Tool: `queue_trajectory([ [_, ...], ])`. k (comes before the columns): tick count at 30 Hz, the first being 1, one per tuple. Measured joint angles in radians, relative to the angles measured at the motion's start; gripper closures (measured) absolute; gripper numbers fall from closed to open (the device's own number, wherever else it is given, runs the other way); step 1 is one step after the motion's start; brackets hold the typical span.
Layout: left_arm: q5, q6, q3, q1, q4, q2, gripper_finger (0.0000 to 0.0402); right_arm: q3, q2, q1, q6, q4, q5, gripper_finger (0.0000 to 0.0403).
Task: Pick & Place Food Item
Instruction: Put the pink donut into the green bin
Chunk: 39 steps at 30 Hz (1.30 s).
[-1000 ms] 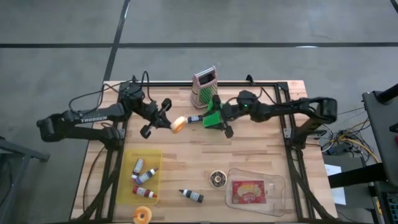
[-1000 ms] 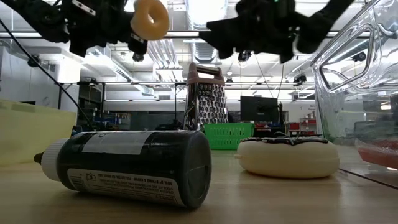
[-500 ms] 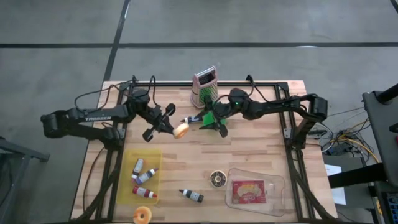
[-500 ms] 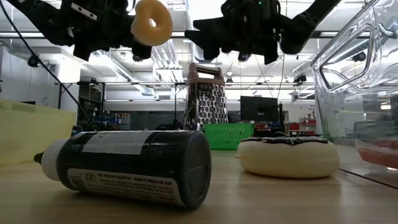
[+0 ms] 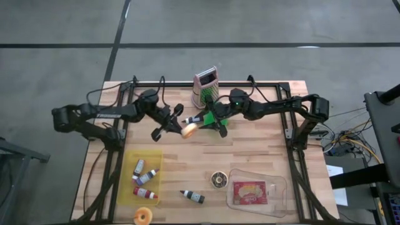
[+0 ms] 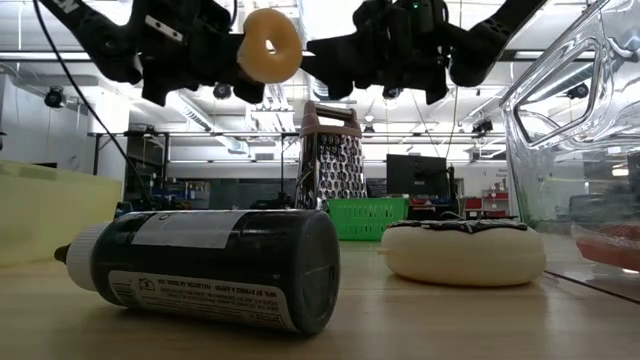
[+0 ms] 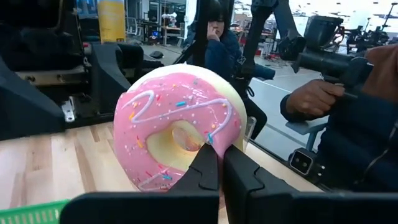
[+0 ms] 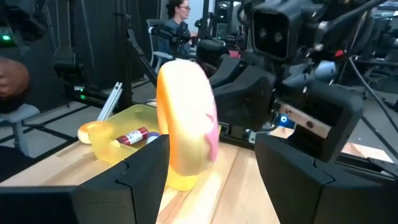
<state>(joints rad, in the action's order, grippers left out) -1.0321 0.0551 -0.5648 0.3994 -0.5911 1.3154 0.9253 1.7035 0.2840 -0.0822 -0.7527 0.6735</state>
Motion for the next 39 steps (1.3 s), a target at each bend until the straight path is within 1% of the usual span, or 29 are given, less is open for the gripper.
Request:
queue_trajectory([
  [9, 0.018, -0.003, -0.025, -0.003, -0.02, 0.048, 0.0401, -0.001, 0.0, -0.011, -0.005, 0.031, 0.003, 0.0172],
  [17, 0.029, -0.002, -0.031, -0.003, -0.023, 0.054, 0.0401, -0.001, 0.0, -0.031, -0.01, 0.039, 0.011, 0.0172],
  [23, 0.044, -0.002, -0.032, -0.003, -0.03, 0.054, 0.0401, -0.001, 0.0, -0.04, -0.021, 0.039, -0.021, 0.0172],
  [36, 0.057, -0.002, -0.032, -0.003, -0.031, 0.054, 0.0401, 0.02, 0.0, -0.065, -0.023, 0.04, -0.054, 0.0172],
  [39, 0.066, -0.002, -0.032, -0.003, -0.036, 0.054, 0.0401, 0.02, 0.0, -0.068, -0.025, 0.042, -0.094, 0.0172],
])
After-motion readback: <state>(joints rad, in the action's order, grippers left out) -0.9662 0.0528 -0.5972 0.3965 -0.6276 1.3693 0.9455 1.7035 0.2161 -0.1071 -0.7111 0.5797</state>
